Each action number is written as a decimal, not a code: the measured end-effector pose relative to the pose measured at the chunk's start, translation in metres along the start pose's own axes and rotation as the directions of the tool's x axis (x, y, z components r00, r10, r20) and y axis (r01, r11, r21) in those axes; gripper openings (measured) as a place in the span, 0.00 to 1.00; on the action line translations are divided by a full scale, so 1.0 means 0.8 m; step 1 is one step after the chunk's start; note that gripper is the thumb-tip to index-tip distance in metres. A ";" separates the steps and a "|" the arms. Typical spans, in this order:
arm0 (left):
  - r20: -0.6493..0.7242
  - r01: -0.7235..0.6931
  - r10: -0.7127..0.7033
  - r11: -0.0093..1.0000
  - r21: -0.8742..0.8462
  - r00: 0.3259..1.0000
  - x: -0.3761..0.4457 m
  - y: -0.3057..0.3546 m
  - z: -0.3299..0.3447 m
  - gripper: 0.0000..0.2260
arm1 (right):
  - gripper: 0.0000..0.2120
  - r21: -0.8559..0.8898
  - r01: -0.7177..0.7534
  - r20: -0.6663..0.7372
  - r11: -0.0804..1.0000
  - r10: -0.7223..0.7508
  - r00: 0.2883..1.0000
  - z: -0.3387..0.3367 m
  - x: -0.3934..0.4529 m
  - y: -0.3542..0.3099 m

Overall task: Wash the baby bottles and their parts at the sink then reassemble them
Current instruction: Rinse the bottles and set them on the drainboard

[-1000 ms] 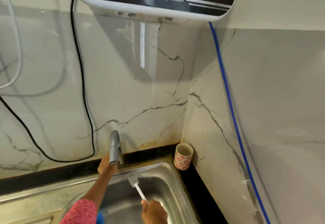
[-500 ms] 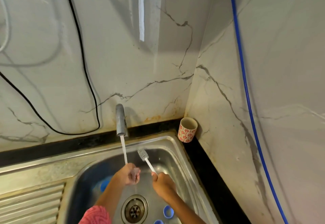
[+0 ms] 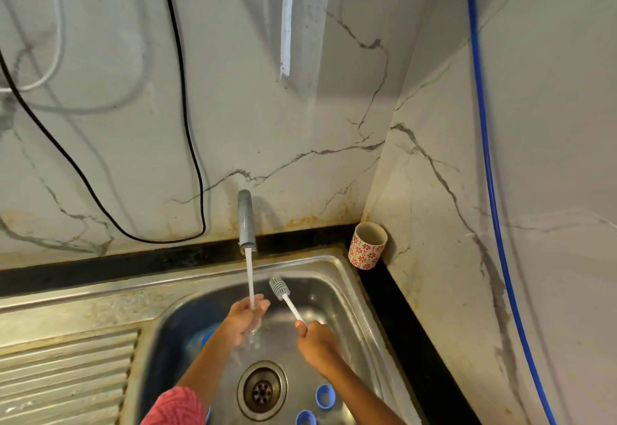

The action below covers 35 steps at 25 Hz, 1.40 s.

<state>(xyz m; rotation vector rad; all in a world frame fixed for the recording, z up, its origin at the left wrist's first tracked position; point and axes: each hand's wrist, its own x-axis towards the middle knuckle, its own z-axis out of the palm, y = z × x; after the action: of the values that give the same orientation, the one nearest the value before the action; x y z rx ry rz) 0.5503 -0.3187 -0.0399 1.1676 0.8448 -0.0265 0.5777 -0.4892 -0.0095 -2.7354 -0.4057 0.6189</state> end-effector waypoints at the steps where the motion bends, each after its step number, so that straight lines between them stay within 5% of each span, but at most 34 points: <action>1: 0.002 -0.058 0.058 0.998 -0.030 0.998 -0.002 -0.008 -0.004 0.07 | 0.24 0.001 -0.001 -0.001 1.000 0.001 1.000 0.002 0.000 0.001; 7: 0.051 -0.166 0.168 0.985 -0.054 0.984 -0.001 -0.016 -0.022 0.11 | 0.25 0.007 -0.012 0.019 1.000 0.012 1.000 0.009 -0.001 0.001; 13: -0.068 0.158 -0.152 0.984 0.082 0.986 0.019 0.021 -0.001 0.04 | 0.25 0.038 0.007 0.039 0.999 -0.009 0.999 0.005 -0.001 -0.004; 19: -0.347 -0.093 0.166 0.972 0.217 0.923 0.055 0.104 -0.008 0.10 | 0.26 0.053 0.045 0.103 0.998 -0.050 0.993 0.017 -0.005 -0.002; 27: -0.200 -0.067 0.179 0.882 0.466 0.963 0.073 0.132 0.006 0.20 | 0.25 0.018 0.088 0.148 0.996 -0.090 0.985 0.035 -0.013 -0.013; 30: -0.170 -0.034 0.193 0.752 0.658 0.966 0.063 0.138 0.014 0.25 | 0.25 0.018 0.064 0.136 0.998 -0.066 0.988 0.034 -0.018 -0.007; 32: -0.124 -0.053 0.213 0.672 0.739 0.969 0.051 0.139 0.010 0.24 | 0.24 0.012 0.055 0.128 0.998 -0.056 0.990 0.033 -0.020 -0.003; 35: -0.066 -0.215 0.350 0.701 0.680 0.935 0.034 0.113 -0.009 0.14 | 0.23 0.021 0.040 0.124 0.999 -0.042 0.991 0.024 -0.031 -0.001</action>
<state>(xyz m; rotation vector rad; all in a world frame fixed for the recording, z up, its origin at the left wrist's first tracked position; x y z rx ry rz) 0.6046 -0.2631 0.0147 2.0079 0.8348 0.0447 0.5475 -0.4925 -0.0171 -2.6725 -0.4820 0.7804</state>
